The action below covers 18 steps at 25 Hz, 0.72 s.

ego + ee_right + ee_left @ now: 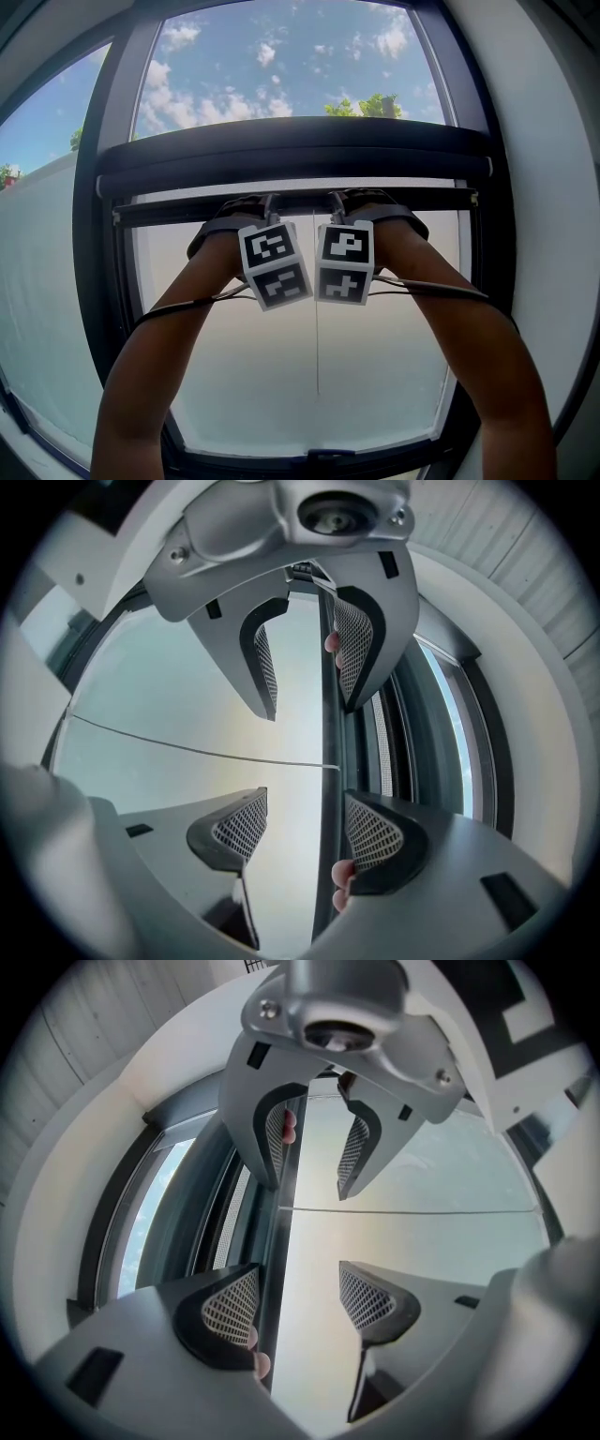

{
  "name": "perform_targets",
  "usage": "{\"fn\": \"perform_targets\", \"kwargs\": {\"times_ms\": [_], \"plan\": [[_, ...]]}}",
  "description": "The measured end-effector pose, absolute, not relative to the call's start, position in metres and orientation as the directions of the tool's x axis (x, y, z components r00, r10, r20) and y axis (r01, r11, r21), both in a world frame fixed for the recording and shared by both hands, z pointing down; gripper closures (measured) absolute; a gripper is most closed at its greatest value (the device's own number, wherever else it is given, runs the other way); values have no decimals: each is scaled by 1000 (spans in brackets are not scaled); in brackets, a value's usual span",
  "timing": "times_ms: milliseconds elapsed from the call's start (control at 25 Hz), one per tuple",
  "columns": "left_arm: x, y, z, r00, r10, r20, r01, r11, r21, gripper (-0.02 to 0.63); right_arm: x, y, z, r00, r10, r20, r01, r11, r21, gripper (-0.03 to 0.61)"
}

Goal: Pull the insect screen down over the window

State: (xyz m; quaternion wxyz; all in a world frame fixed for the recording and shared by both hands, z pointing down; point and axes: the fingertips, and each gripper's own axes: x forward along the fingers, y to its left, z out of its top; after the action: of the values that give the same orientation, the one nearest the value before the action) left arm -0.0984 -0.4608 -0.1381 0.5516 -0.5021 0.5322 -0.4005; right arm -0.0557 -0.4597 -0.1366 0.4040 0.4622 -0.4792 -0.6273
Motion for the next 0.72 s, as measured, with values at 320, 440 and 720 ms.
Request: {"fn": "perform_targets", "kwargs": {"times_ms": [320,440,720], "plan": [[-99,-457,-113,120,-985,-126,-139,110,-984,359,-56,-456,-111,-249,-958,-142,84,-168,982,334],[-97,-456,-95,112,-992,-65,-132,50,-990,359,-54,-455,-94,-247,-963,-104,104,-133,986,334],[-98,-449,-74,113,-993,-16,-135,1,-991,405,-54,-448,-69,-265,-964,-23,104,-52,993,336]]}}
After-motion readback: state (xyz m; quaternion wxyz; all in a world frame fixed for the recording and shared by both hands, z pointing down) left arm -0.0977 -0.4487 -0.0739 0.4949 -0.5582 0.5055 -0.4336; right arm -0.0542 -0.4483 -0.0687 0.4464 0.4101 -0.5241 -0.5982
